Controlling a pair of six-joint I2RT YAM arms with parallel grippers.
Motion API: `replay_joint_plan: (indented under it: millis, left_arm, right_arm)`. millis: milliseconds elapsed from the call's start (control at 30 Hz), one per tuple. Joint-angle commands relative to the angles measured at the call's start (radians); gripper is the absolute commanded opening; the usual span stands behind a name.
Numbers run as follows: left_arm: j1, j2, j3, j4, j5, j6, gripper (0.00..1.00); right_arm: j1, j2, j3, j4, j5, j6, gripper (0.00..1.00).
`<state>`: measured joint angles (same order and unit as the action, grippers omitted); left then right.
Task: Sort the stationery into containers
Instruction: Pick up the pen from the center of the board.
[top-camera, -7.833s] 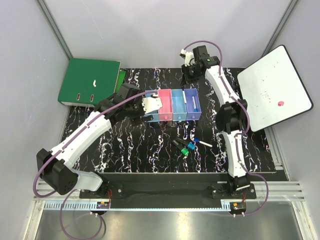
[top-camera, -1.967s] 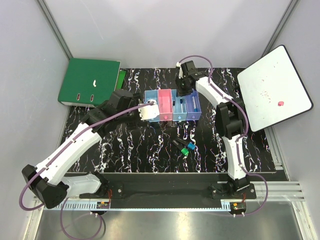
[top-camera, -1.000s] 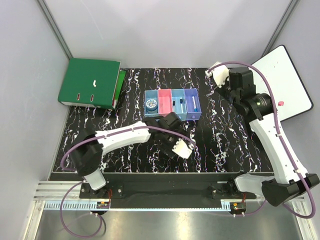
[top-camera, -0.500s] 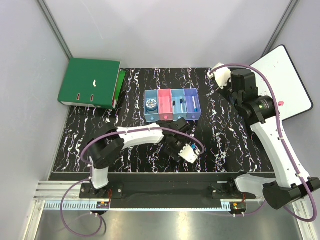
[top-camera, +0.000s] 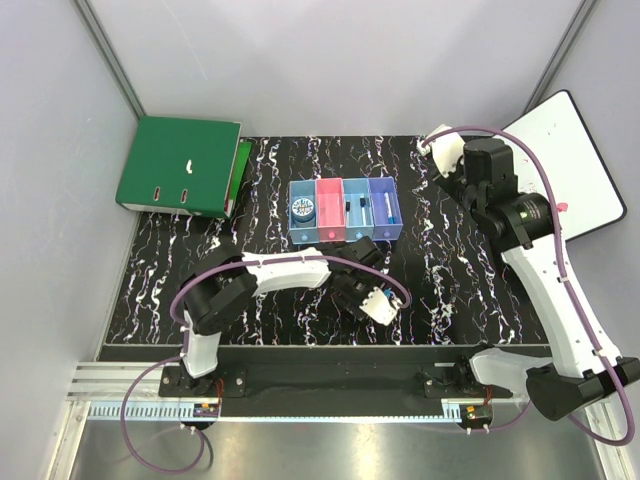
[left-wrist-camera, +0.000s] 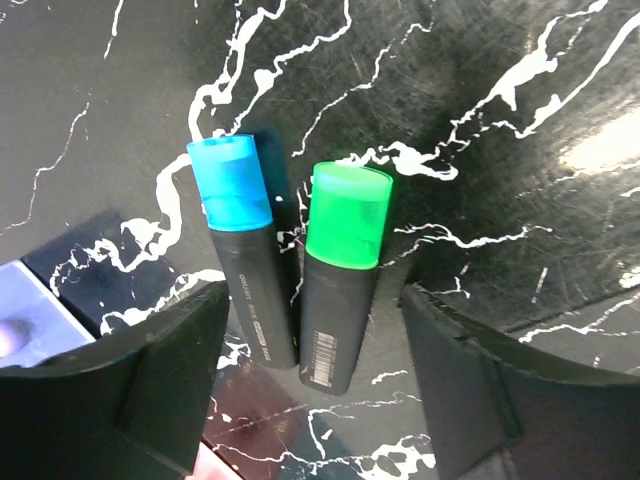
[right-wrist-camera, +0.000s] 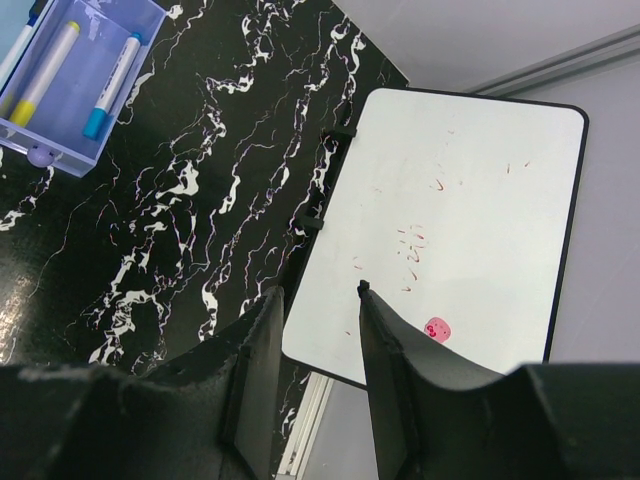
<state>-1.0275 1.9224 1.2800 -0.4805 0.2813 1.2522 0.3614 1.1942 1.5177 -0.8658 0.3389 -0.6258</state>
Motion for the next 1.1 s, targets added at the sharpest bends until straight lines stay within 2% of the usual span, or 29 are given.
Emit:
replay_joint_plan:
  millis: [0, 233, 567, 833, 1067]
  left_arm:
    - [0.007, 0.023, -0.014, -0.021, 0.016, 0.038, 0.69]
    - [0.010, -0.040, -0.074, -0.148, 0.038, 0.153, 0.68]
    - [0.038, 0.079, 0.097, -0.400, 0.036, 0.291, 0.68]
    - [0.052, 0.153, 0.246, -0.451, 0.048, 0.297, 0.68]
    - [0.052, 0.168, 0.246, -0.468, 0.050, 0.299, 0.67]
  right_arm:
    - [-0.009, -0.031, 0.030, 0.017, 0.002, 0.023, 0.43]
    - [-0.013, -0.045, 0.018, 0.021, -0.003, 0.031, 0.43]
    - [-0.018, -0.054, 0.021, 0.025, -0.008, 0.046, 0.43]
    - [-0.019, -0.068, 0.001, 0.028, -0.024, 0.047, 0.43]
    - [-0.019, -0.071, 0.010, 0.031, -0.029, 0.044, 0.43]
